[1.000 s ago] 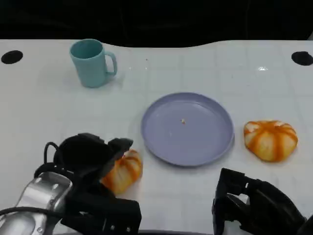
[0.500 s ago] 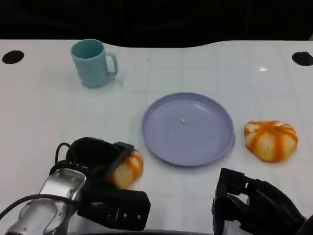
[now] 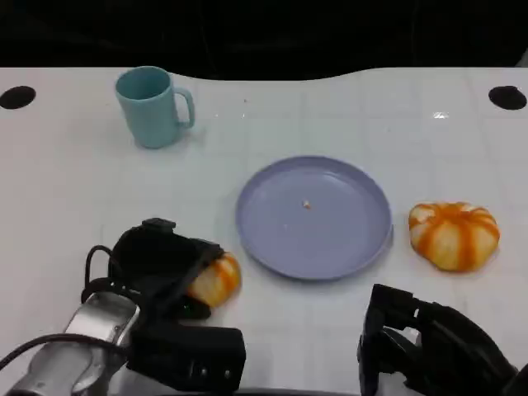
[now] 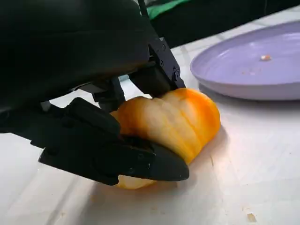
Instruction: Grasp the bread from the table and place it into the plate.
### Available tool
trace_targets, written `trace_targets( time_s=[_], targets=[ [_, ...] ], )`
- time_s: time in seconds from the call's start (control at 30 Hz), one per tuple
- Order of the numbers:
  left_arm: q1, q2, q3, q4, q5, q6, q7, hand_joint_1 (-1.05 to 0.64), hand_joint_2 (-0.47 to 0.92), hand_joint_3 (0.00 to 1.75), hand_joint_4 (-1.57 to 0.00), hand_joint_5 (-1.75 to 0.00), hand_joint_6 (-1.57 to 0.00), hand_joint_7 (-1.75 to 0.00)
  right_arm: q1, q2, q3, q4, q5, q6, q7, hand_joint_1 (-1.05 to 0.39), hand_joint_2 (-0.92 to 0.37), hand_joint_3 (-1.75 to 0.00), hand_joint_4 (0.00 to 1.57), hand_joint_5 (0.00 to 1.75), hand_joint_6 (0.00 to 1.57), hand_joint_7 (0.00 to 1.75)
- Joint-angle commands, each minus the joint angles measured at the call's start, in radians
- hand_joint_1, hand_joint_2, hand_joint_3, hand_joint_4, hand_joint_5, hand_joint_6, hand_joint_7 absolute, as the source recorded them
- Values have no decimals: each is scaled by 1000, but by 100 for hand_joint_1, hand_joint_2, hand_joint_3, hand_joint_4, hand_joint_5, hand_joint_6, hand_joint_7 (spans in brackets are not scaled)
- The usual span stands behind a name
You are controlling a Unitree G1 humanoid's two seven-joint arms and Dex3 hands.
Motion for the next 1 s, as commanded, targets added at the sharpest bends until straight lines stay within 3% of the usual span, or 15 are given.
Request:
trace_targets(
  time_s=[0.03,0.07,0.13,0.23,0.47,0.53,0.6,0.83,0.97,1.0],
  targets=[
    [19,38,6,13,-14,-47,104,-37,92,47,-71,-171,-114,-23,10,-18,-6,-14,-8,-8,-8,-51,-92,-39,60,175,44,168],
    [19,42,7,9,-15,-51,116,-37,92,47,-71,-172,-113,-24,10,-20,-5,-14,-11,-13,-9,-51,-92,-39,60,175,44,169],
    [22,49,11,-1,-17,-57,138,-37,92,50,-70,-174,-92,-69,12,-20,-4,-13,-13,-16,-8,-50,-92,-41,59,175,43,169],
    [27,57,14,-12,-13,-61,177,-37,92,48,-72,-175,-76,-110,15,-19,-5,-7,-5,-23,1,-49,-92,-42,58,175,42,169],
    [20,47,34,-8,-26,-49,235,-35,91,41,-74,-175,-71,-127,5,-24,-8,16,-3,-27,4,-50,-92,-41,59,175,43,170],
    [21,42,46,-20,-31,-48,270,-36,92,30,-75,-175,-81,-97,3,-22,-8,22,-1,-29,6,-49,-92,-42,60,175,42,169],
    [21,40,57,-29,-40,-54,290,-36,92,24,-76,-175,-85,-87,2,-20,-8,23,1,-26,6,-49,-92,-41,60,175,43,168],
    [25,23,93,-71,-75,-71,344,-31,88,19,-79,-175,-68,-150,10,-23,-9,20,-2,-35,8,-49,-92,-42,58,175,43,167],
    [20,15,98,-82,-88,-114,382,-31,86,23,-81,-175,-63,-164,14,-25,-10,16,0,-37,11,-51,-92,-41,60,175,44,168],
    [16,10,100,-82,-98,-128,388,-31,85,27,-81,-175,-64,-160,16,-27,-9,13,-1,-35,11,-51,-92,-41,60,175,44,168]
  ],
)
